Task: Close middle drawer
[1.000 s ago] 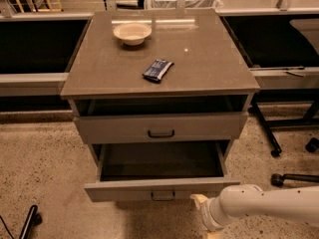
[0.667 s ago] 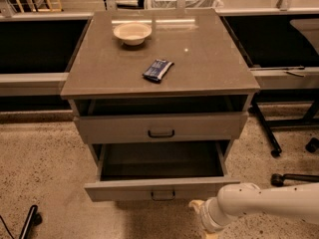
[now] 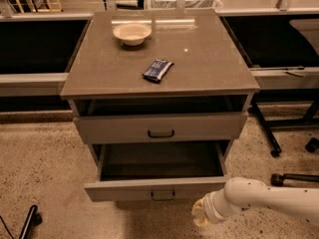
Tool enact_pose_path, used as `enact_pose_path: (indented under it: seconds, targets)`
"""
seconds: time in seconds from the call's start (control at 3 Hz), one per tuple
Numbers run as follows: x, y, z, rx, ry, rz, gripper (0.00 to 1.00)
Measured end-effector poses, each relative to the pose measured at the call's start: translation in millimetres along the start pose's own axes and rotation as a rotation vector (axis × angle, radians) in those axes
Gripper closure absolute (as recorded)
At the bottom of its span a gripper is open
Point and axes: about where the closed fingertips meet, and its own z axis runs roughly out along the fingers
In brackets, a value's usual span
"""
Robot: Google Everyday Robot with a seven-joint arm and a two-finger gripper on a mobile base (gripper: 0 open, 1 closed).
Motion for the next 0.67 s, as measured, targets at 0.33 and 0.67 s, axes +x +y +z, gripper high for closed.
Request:
enact_pose_path:
  seconds: [0.33, 0.67]
  targets:
    - [3, -29, -4, 0.096, -0.067, -0.023, 0.87]
    - [-1, -49, -4, 0.181, -0.098, -0.049, 0.87]
